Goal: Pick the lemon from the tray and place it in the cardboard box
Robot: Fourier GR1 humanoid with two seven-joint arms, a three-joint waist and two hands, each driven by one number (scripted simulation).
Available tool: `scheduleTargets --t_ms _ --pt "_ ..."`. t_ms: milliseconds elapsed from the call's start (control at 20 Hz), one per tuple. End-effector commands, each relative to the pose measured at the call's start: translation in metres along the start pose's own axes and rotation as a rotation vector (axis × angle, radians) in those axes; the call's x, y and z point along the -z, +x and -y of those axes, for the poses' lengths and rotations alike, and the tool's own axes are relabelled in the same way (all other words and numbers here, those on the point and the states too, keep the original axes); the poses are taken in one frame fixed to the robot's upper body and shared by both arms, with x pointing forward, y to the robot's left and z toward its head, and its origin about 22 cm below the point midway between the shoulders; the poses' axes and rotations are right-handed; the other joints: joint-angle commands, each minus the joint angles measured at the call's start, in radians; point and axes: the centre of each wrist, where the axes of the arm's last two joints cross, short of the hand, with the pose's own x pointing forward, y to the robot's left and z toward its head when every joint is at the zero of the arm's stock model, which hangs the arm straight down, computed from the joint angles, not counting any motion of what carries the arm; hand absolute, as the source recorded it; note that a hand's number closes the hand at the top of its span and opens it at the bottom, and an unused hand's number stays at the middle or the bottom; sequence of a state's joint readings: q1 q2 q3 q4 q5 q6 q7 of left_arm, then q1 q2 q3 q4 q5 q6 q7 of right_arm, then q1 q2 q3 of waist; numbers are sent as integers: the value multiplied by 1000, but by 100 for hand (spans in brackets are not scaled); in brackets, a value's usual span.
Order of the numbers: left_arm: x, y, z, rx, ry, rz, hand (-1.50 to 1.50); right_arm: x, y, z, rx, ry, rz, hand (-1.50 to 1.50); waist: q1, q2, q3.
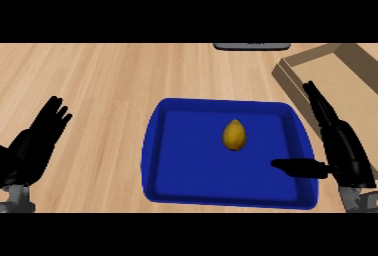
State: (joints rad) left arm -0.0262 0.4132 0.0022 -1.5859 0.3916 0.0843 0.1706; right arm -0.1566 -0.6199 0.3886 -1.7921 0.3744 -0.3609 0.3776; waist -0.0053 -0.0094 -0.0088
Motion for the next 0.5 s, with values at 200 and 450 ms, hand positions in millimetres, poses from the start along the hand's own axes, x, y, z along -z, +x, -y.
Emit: scheduleTargets --t_ms 200,450 --pt "9 3 6 -1 -18 4 0 20 70 -1 -292 260 -234 -150 34 11 2" --pt "4 17 8 -7 -14 10 0 38 115 -6 -316 356 -370 -150 28 8 7"
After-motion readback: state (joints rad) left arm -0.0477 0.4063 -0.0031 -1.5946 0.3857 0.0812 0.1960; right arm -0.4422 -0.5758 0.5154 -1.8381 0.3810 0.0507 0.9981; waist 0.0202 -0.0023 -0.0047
